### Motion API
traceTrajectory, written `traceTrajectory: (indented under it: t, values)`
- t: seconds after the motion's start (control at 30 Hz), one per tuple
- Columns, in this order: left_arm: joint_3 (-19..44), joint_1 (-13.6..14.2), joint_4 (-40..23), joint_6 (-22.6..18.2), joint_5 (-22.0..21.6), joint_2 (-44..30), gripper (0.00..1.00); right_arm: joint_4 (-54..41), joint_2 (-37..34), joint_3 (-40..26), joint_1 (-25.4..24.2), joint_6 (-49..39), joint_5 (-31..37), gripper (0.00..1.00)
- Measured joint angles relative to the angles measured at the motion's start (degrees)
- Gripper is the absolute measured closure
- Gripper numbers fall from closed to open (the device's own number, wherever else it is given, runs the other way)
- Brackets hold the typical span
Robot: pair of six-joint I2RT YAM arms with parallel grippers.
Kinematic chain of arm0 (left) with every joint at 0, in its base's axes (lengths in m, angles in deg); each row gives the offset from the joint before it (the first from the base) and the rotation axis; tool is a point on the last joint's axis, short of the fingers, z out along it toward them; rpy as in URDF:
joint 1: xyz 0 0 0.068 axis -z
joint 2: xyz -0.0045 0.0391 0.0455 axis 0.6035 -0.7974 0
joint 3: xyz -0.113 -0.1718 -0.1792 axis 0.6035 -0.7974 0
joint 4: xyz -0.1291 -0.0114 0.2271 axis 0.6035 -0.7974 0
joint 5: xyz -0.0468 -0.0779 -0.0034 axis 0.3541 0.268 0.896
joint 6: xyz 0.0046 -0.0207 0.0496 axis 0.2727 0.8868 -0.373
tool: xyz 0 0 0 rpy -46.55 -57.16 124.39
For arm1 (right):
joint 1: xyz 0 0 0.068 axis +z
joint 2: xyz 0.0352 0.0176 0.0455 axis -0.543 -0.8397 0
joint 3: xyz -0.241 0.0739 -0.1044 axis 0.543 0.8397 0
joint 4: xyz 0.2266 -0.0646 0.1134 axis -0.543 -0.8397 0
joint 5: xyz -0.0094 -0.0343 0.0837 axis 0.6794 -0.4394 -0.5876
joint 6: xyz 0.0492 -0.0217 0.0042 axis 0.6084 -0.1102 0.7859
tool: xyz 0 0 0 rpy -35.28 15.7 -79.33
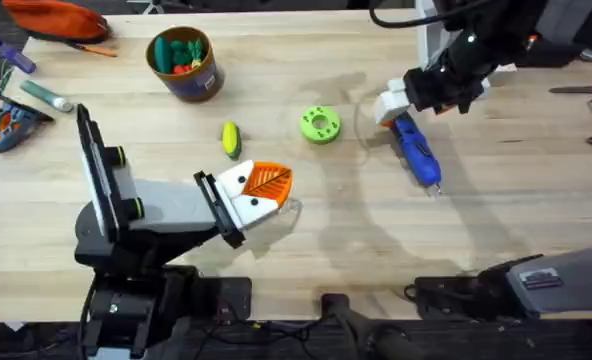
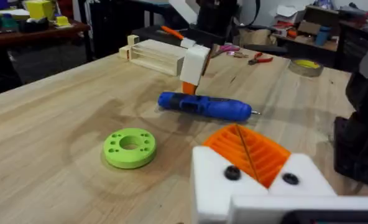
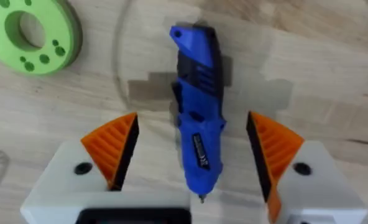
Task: Pick up the gripper from the table and insert it into the empty holder that is missing its gripper. Then pick up a screw, insert it into the mounting hole, and use the screwdriver to tighten it. Finally, clean up the table by picking up the vegetable and placing it into the bucket.
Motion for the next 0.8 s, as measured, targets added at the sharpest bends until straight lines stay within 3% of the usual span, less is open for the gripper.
traceTrajectory:
  t: [0.3, 0.8]
  values:
    - [0.0, 0.0, 0.0, 0.0, 0.0, 0.0, 0.993, 2.8, -6.1, 0.0, -2.8, -3.7, 0.2, 0.011]
    - [0.0, 0.0, 0.0, 0.0, 0.0, 0.0, 0.993, 4.2, -13.5, 0.0, -2.9, -4.5, 0.0, 0.028]
